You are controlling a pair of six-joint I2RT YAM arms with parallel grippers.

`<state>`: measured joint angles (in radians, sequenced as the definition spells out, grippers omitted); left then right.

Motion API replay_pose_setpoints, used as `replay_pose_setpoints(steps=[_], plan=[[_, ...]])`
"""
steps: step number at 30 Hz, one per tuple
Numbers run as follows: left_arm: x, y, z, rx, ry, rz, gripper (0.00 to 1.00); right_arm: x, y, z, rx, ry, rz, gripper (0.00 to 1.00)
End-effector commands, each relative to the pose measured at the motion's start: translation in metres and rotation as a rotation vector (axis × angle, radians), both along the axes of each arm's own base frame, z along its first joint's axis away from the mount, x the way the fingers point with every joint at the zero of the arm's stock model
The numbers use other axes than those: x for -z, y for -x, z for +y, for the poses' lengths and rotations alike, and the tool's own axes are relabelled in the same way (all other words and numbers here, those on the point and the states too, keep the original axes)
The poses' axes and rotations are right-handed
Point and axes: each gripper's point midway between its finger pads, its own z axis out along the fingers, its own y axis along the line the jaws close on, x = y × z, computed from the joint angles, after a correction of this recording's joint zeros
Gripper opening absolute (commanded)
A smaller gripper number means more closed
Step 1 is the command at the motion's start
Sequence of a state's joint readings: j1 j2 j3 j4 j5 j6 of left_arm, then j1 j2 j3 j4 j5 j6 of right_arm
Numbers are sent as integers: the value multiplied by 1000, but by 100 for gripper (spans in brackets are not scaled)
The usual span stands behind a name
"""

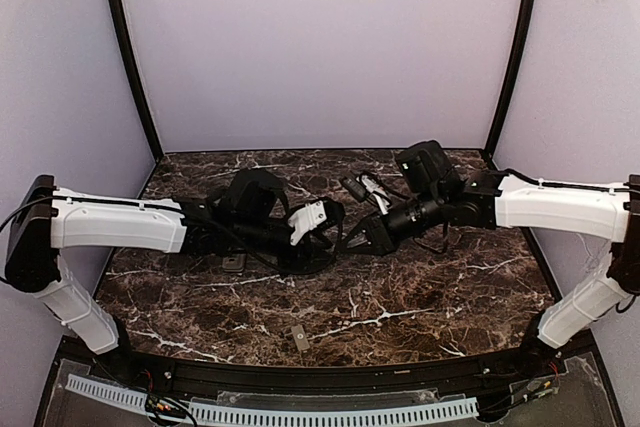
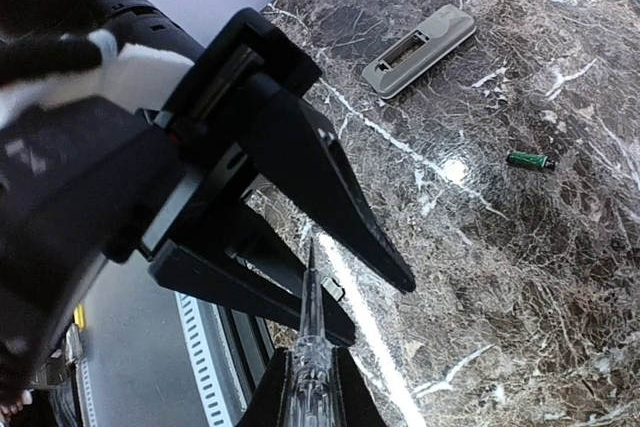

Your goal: Unload the batteries from the remote control

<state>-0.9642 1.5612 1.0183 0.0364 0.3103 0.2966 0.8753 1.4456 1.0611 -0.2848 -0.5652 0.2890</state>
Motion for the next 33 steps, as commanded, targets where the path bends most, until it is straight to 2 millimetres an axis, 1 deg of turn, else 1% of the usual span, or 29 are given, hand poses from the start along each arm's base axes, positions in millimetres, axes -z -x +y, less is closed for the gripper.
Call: replay_pose_setpoints(steps=[1,3,6,10,12,14,15,16,17,20,21,22,23,24,25,26,27,28,31,33], plan=[[-5,3,-8,23,24,12,28,-8,7,10,-38,-23,0,0],[-5,4,-10,21,30,21,20,-8,7,12,-39,-20,2,0],[-7,5,-12,19,45,34,18,-5,6,13,-33,-11,3,0],[-8,5,-12,5,53,50,18,0,6,13,-29,-1,10,0],[-9,5,-11,-3,57,54,15,1,6,14,-32,2,16,0],[-10,6,-11,-5,65,57,11,1,5,15,-32,2,13,0],[-10,6,-11,-7,70,63,6,2,4,15,-29,5,12,0],[-9,6,-11,-9,71,68,3,3,3,15,-24,8,8,0],[-9,6,-11,-18,72,79,1,4,0,15,-9,16,-2,0],[-4,4,-7,-55,57,95,0,6,-15,12,66,44,-33,0],[-5,3,-5,-69,60,97,0,6,-20,10,88,52,-40,3],[1,3,-2,-80,51,103,0,6,-25,9,111,58,-46,5],[-1,1,0,-105,60,99,0,5,-30,7,132,62,-52,14],[5,1,4,-121,50,105,0,3,-35,4,157,65,-63,22],[5,-3,7,-152,50,102,0,2,-40,2,176,68,-71,29],[10,-3,11,-169,39,107,0,0,-43,0,191,68,-78,38],[11,-7,15,-207,35,105,0,-1,-48,-3,209,68,-87,48],[17,-8,19,-227,22,112,0,-4,-51,-5,225,68,-97,56],[27,-16,31,-322,3,121,0,-10,-62,-13,274,73,-130,73],[32,-20,41,-388,-3,133,0,-13,-70,-19,309,83,-157,82]])
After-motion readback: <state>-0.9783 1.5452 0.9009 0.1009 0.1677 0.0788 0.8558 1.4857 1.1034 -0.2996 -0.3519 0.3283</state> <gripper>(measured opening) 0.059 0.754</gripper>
